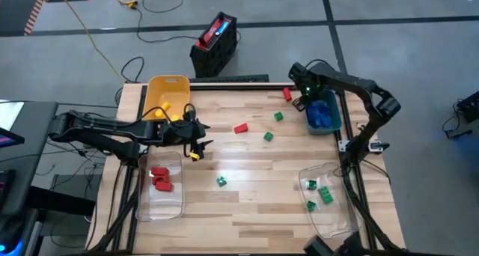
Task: Sort blocks
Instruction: Put the blue game piece into the blue bin, then adjust the left transparent bin
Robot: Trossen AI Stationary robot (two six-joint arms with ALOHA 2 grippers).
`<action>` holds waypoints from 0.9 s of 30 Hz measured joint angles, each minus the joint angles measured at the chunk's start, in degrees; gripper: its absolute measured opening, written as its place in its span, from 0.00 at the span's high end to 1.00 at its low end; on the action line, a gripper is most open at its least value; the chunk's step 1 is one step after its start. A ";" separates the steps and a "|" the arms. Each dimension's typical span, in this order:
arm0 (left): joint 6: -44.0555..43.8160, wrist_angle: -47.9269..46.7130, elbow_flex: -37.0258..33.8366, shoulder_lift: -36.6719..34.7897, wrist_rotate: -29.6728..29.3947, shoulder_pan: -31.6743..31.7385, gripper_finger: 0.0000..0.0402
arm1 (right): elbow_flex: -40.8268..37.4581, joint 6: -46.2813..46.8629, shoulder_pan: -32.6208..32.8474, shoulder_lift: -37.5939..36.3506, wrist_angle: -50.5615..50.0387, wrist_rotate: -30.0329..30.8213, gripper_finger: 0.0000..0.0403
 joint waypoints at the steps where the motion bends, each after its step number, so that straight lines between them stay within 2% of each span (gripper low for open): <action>1: -0.08 0.02 0.00 0.00 0.24 0.00 0.39 | 0.00 0.17 0.36 -1.44 -0.50 0.03 0.44; 5: 2.45 2.75 -0.02 0.76 1.78 -0.04 0.39 | 0.20 3.21 4.52 -9.63 -0.91 2.20 0.39; 8: 8.47 9.90 -0.02 4.48 2.46 0.60 0.40 | 0.31 4.93 11.57 -17.27 2.21 5.19 0.39; 10: 11.55 14.10 0.67 9.16 6.88 2.23 0.42 | -0.10 6.25 17.55 -21.66 6.26 5.41 0.39; 14: 12.37 14.55 5.16 19.85 16.44 5.86 0.47 | -4.66 8.24 30.02 -28.82 15.84 7.62 0.38; 20: 14.37 13.07 15.54 32.55 21.87 6.41 0.48 | -16.60 12.26 46.60 -33.18 31.51 12.70 0.38; 23: 15.93 12.25 21.18 36.86 22.71 5.60 0.48 | -20.42 14.71 53.08 -33.31 35.54 18.28 0.38; 27: 17.84 10.74 27.97 41.95 22.78 6.14 0.48 | -21.31 16.45 60.16 -33.12 37.53 28.84 0.38</action>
